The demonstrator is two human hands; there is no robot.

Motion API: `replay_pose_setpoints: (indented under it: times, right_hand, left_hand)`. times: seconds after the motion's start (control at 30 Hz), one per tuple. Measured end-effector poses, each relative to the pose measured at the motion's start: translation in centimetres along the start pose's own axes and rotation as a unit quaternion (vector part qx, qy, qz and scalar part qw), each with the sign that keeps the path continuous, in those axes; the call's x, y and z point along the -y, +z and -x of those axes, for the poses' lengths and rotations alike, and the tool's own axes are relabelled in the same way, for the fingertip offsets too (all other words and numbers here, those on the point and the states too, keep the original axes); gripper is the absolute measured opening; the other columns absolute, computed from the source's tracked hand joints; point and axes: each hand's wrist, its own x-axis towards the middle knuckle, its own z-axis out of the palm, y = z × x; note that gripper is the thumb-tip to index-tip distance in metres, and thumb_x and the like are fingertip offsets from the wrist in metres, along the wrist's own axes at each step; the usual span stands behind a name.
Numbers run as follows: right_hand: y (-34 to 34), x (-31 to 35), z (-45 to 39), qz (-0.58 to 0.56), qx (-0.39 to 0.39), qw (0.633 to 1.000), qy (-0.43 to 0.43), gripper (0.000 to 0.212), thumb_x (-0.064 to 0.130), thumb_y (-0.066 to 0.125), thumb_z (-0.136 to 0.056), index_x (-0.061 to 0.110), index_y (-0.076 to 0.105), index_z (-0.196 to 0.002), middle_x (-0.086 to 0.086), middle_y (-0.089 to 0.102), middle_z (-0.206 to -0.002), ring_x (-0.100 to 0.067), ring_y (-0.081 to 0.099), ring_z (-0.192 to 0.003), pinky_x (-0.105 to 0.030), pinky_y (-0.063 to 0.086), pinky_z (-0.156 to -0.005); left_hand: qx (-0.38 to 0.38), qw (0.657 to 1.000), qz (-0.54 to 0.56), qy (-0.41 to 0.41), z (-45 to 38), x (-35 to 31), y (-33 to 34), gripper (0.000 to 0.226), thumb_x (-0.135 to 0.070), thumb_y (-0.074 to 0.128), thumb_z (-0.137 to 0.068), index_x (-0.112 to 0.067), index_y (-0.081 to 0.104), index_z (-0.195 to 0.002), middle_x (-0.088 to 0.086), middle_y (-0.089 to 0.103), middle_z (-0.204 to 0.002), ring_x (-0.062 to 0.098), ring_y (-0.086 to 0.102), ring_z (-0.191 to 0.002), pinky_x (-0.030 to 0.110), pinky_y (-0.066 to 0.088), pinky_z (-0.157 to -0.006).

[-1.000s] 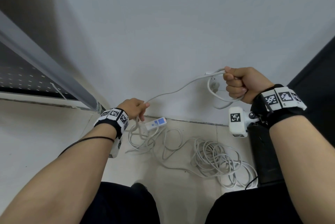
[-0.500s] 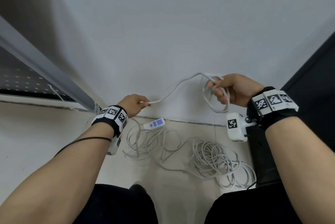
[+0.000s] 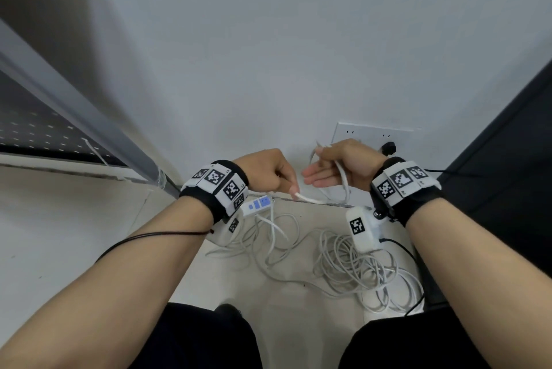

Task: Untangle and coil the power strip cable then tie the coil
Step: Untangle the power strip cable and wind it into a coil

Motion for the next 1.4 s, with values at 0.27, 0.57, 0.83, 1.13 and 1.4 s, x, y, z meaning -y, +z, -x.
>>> replay_pose_setpoints:
  times: [0.27,0.57,0.83,1.13,1.4]
  right_hand:
    - [2.2,-1.5,-0.6,0.047,0.073,0.996,0.021,0.028,0.016,0.046,-0.103,-0.006,0.060,-0.113,-0.023,0.074,-0.095,-0.031,0.073,-0.074,-0.033,0.061,-0.067]
    - [1.9,-1.1,-0.8,0.086,0.095,0.992,0.016,0.032,0.030,0.049,-0.099,0.012,0.051,-0.073,0.008,0.019,-0.045,-0.009,0.014,-0.038,-0.023,0.015,-0.043]
    - [0.1,-0.3,0.2,-0.017,0.083,0.994,-0.066,0.029,0.016,0.045,-0.101,0.000,0.061,-0.082,-0.001,0.054,-0.047,-0.009,0.041,-0.032,-0.017,0.034,-0.037]
    - [-2.5,1.2,1.1,-0.093,0.052,0.989,-0.102,0.033,0.019,0.032,-0.104,0.011,0.049,-0.076,0.014,0.025,-0.036,-0.007,0.009,-0.036,-0.022,0.007,-0.042]
    - [-3.0,1.5,1.6,-0.103,0.039,0.988,-0.105,0.034,0.019,0.030,-0.104,0.012,0.048,-0.076,0.014,0.025,-0.037,-0.011,0.005,-0.042,-0.022,0.007,-0.042]
  left_hand:
    - [-0.119,0.988,0.102,0.014,-0.1,0.2,0.1,0.023,-0.028,0.076,-0.084,-0.005,0.074,-0.081,0.015,0.068,-0.076,0.023,0.060,-0.070,0.036,0.051,-0.074]
    - [-0.161,0.972,0.171,0.015,0.1,2.3,-0.3,0.019,-0.029,0.081,-0.078,-0.018,0.066,-0.076,0.007,0.055,-0.061,0.014,0.052,-0.059,0.021,0.044,-0.060]
    - [-0.131,0.975,0.180,-0.014,0.2,4.6,0.5,0.022,-0.024,0.069,-0.091,-0.013,0.067,-0.072,0.008,0.073,-0.075,0.026,0.068,-0.082,0.034,0.051,-0.085]
    - [-0.156,0.965,0.057,-0.202,1.8,11.1,1.1,0.043,-0.036,0.062,-0.093,0.003,0.067,-0.074,-0.003,0.070,-0.066,0.025,0.060,-0.072,0.032,0.044,-0.074]
    - [-0.079,0.946,-0.029,-0.315,2.4,13.0,2.1,0.022,-0.025,0.055,-0.095,-0.017,0.065,-0.077,-0.001,0.071,-0.063,0.014,0.064,-0.073,0.022,0.042,-0.060]
